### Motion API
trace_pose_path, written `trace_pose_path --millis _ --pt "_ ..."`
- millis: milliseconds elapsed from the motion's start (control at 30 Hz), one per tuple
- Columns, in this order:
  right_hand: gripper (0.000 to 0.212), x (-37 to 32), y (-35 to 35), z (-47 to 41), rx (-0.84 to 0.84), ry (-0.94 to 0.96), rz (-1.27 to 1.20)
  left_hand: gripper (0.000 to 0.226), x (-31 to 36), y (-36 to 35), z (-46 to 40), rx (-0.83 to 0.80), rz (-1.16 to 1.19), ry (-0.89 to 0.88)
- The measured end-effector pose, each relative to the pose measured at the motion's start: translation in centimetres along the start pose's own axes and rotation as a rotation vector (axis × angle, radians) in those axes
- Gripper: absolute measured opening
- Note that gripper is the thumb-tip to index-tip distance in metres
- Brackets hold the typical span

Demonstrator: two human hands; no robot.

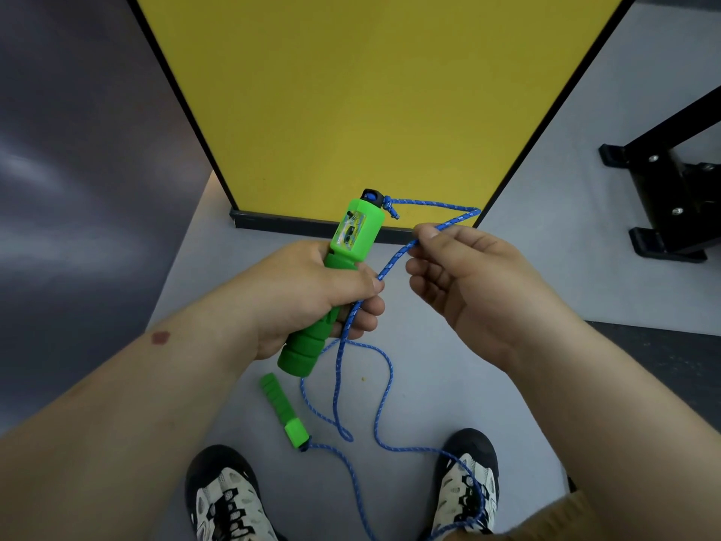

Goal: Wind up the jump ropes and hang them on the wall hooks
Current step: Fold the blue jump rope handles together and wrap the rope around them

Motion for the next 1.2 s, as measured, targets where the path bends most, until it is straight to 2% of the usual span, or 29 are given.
trace_pose_path --millis 333,767,967,1200 --pt "0.009 1.2 -1.1 0.6 -0.125 -0.009 0.208 0.007 0.1 0.0 0.0 0.016 0.008 -0.004" --pt "0.011 -0.9 0.6 0.0 0.078 0.109 -0.038 0.007 0.1 0.1 0.0 0.015 -0.004 0.001" --pt "0.012 -0.2 -0.1 0.1 0.018 0.056 -0.030 0.005 0.3 0.0 0.1 0.017 -0.007 -0.012" --pt "0.015 1.1 -1.1 0.7 -0.111 0.010 0.185 0.010 0.3 0.0 0.1 0.023 -0.010 -0.011"
Point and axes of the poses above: each hand's wrist, its own z-axis away from the middle knuckle, its own y-axis out of the back of the hand, x = y × z, the point moved 5 cm from there along -z, towards the middle knuckle, and after that the axes turned 13 degrees about -z, right-handed, at the moved point
